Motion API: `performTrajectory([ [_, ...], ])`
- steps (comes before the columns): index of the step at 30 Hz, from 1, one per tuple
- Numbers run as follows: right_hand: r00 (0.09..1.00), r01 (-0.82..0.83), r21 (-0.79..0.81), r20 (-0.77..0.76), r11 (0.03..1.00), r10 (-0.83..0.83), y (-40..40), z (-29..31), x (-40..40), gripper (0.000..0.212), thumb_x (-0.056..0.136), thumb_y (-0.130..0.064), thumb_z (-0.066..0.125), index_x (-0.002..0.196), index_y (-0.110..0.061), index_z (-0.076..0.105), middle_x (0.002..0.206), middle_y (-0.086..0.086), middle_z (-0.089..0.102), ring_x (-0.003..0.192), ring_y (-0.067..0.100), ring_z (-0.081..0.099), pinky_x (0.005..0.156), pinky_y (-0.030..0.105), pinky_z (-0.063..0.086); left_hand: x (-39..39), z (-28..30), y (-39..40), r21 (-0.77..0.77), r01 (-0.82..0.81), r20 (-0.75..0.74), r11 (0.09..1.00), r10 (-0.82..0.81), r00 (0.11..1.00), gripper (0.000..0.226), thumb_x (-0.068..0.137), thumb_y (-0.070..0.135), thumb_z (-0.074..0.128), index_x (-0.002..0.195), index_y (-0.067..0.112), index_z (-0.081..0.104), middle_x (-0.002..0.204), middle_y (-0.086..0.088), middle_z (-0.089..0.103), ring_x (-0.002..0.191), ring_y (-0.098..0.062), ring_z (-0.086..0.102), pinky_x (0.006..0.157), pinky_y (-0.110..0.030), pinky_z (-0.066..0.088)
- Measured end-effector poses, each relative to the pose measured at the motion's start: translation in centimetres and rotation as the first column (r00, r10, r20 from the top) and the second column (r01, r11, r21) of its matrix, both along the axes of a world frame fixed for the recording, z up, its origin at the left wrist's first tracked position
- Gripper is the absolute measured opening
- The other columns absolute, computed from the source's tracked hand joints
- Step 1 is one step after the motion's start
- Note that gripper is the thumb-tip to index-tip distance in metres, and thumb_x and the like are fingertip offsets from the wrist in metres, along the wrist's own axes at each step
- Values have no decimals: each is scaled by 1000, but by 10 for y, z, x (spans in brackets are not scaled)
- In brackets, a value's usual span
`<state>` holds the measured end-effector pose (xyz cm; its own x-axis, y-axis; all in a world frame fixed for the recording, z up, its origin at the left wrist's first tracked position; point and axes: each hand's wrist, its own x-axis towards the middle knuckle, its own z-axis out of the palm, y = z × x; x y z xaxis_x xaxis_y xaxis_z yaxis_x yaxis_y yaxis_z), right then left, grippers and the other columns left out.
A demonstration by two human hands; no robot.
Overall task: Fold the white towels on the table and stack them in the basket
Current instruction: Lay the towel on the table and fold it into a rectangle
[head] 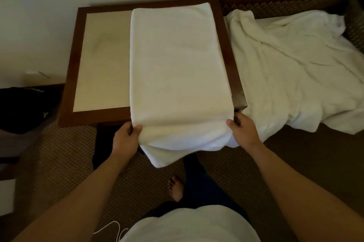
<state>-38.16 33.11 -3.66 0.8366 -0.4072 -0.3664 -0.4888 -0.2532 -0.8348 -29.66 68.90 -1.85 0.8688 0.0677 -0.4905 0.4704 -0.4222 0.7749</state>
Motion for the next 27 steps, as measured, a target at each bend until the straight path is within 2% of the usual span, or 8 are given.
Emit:
performTrajectory([
  [4, 998, -19, -138, -63, 990, 10, 0, -4, 6, 6, 101, -13, 59, 101, -12, 65, 89, -8, 65, 85, 13, 61, 67, 21, 41, 3, -1, -2, 149, 32, 23, 988, -36, 999, 5, 103, 31, 60, 103, 29, 64, 96, 9, 69, 88, -10, 63, 68, -30, 48],
  [13, 998, 38, -295, -46, 955, -54, 4, -10, 9, 13, 99, -10, 62, 104, 0, 68, 93, 9, 68, 89, 25, 62, 75, 27, 39, 5, -4, -6, 236, -22, 79, 971, 3, 997, 11, 100, 30, 64, 92, 23, 66, 86, 3, 67, 81, -19, 62, 61, -31, 43],
  [18, 947, 313, -259, 15, 914, -320, 32, 10, 10, 9, 96, -2, 56, 102, -4, 64, 97, 5, 64, 95, 26, 61, 82, 32, 44, 2, 0, -6, 345, -16, 85, 939, -14, 996, 16, 92, 28, 70, 104, 23, 61, 102, 0, 63, 90, -22, 61, 70, -35, 47],
  [20, 907, 420, -326, 131, 847, -399, 43, 24, 13, 18, 91, -1, 55, 107, -8, 60, 104, 6, 61, 99, 25, 58, 89, 41, 48, -4, 8, -11, 364, -117, 241, 924, 27, 970, 23, 86, 19, 69, 104, 18, 55, 109, -2, 56, 95, -26, 58, 78, -44, 51],
  [22, 953, 299, -518, 211, 801, -219, 49, 33, 23, 30, 90, -13, 56, 120, -13, 60, 119, 8, 60, 112, 28, 54, 92, 44, 42, -5, 15, -18, 469, -81, 499, 879, -189, 846, 27, 81, 17, 63, 107, 12, 57, 115, -6, 56, 104, -31, 56, 88, -50, 49],
  [23, 982, 165, -614, 177, 772, -69, 50, 34, 32, 38, 92, -22, 53, 129, -17, 57, 132, 8, 56, 124, 29, 50, 97, 47, 39, -1, 18, -25, 550, 5, 525, 835, -350, 776, 34, 82, 21, 59, 115, 13, 58, 126, -9, 56, 116, -32, 54, 96, -51, 46],
  [25, 978, -148, -739, -9, 658, 210, 48, 34, 55, 55, 99, -41, 40, 151, -24, 41, 161, 7, 33, 150, 31, 26, 114, 58, 26, 16, 21, -44, 688, 260, 345, 678, -620, 704, 50, 96, 37, 43, 143, 22, 47, 160, -6, 34, 149, -29, 29, 119, -52, 25],
  [27, 906, -393, -739, -211, 547, 366, 43, 30, 80, 66, 102, -55, 22, 162, -28, 18, 172, 0, 5, 157, 29, 0, 121, 62, 5, 40, 19, -61, 743, 425, 131, 517, -735, 665, 65, 101, 54, 15, 161, 28, 22, 172, -1, 3, 158, -26, -3, 127, -51, 0],
])
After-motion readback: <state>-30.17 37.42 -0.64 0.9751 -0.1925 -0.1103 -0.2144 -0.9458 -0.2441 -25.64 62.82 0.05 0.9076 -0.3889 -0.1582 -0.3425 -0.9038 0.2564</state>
